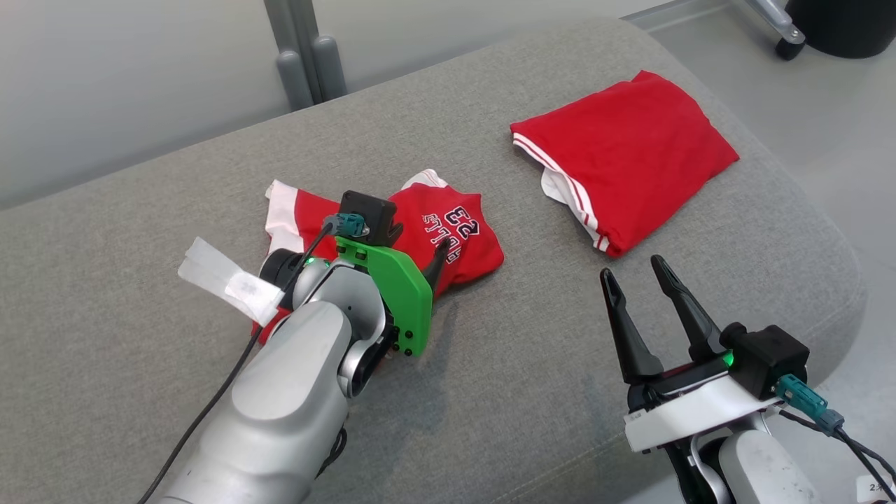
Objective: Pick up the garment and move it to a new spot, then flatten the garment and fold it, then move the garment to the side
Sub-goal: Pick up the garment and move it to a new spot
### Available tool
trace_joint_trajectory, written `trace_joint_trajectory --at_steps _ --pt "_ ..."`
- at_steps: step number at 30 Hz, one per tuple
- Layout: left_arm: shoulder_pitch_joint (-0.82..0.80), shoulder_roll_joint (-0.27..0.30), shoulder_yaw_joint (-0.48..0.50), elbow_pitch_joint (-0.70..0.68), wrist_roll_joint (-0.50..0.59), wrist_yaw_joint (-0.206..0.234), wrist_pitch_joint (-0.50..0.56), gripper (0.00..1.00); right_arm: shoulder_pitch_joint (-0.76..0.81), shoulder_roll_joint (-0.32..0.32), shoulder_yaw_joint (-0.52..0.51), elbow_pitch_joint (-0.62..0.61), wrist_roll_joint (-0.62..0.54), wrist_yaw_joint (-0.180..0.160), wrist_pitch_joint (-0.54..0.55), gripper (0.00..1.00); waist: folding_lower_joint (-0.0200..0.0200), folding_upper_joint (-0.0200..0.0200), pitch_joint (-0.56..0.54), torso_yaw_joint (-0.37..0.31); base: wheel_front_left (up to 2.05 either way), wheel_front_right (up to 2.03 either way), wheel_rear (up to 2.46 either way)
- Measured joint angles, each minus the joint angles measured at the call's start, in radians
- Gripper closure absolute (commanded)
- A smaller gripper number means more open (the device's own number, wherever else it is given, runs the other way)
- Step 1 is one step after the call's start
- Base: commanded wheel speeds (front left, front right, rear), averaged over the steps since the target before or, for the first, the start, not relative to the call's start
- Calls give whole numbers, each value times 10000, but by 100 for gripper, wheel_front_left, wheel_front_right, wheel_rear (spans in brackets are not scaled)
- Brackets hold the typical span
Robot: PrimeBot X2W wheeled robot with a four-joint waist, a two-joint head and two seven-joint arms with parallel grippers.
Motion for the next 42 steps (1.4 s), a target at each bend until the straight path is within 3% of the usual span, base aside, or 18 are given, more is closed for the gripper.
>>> trace_joint_trajectory --at_steps 11,22,35,42 --pt "81 98 13 -568 -194 136 -802 0 207 -96 -291 -6 -40 0 0 0 0 0 -247 828 0 0 0" --pt "1492 1231 405 -2228 -297 859 -980 0 435 -153 -679 -261 -119 0 0 0 0 0 -495 1551 0 0 0" --pt "4433 2727 1770 -5933 -261 2665 -2669 0 811 -96 -951 -777 -291 0 0 0 0 0 -629 1706 0 0 0" --pt "5928 3072 2495 -6801 -165 3405 -3858 0 862 -61 -1220 -970 -412 0 0 0 0 0 -603 1838 0 0 0"
